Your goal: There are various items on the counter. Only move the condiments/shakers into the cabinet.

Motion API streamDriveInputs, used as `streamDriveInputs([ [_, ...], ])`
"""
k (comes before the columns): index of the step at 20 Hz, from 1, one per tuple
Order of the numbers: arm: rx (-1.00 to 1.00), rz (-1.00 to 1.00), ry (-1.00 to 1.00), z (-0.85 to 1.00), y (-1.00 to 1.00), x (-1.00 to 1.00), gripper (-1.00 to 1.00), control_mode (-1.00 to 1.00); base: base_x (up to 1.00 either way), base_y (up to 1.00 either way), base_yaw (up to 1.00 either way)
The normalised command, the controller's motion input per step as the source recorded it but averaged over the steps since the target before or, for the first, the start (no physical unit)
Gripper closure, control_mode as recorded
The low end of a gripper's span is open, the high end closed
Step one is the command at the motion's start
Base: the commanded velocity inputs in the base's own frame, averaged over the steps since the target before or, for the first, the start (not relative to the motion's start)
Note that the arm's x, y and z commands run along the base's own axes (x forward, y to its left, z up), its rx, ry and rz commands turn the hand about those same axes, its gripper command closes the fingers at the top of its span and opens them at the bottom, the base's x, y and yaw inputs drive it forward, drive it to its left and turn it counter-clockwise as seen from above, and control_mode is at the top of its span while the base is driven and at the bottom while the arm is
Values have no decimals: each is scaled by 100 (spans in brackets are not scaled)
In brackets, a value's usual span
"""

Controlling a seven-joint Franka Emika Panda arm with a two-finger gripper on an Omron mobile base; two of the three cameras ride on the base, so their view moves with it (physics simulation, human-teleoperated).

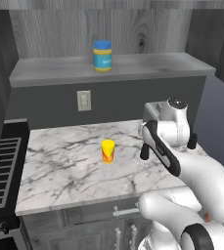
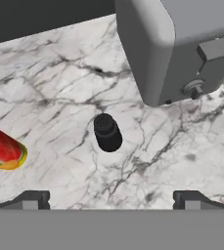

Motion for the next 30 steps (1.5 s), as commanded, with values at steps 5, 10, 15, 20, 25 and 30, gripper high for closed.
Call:
streamDriveInputs([
  [5,0,11,0,-35,-1,16,-100,-100,0,0,0],
  [10,0,10,0,-32,-2,17,-100,-100,0,0,0],
  [15,0,5,0,-18,0,17,-100,-100,0,0,0],
  [20,0,3,1,-11,0,17,-100,-100,0,0,0],
  [25,0,2,0,-16,0,13,-100,-100,0,0,0],
  [30,0,1,0,-13,0,12,-100,-100,0,0,0],
])
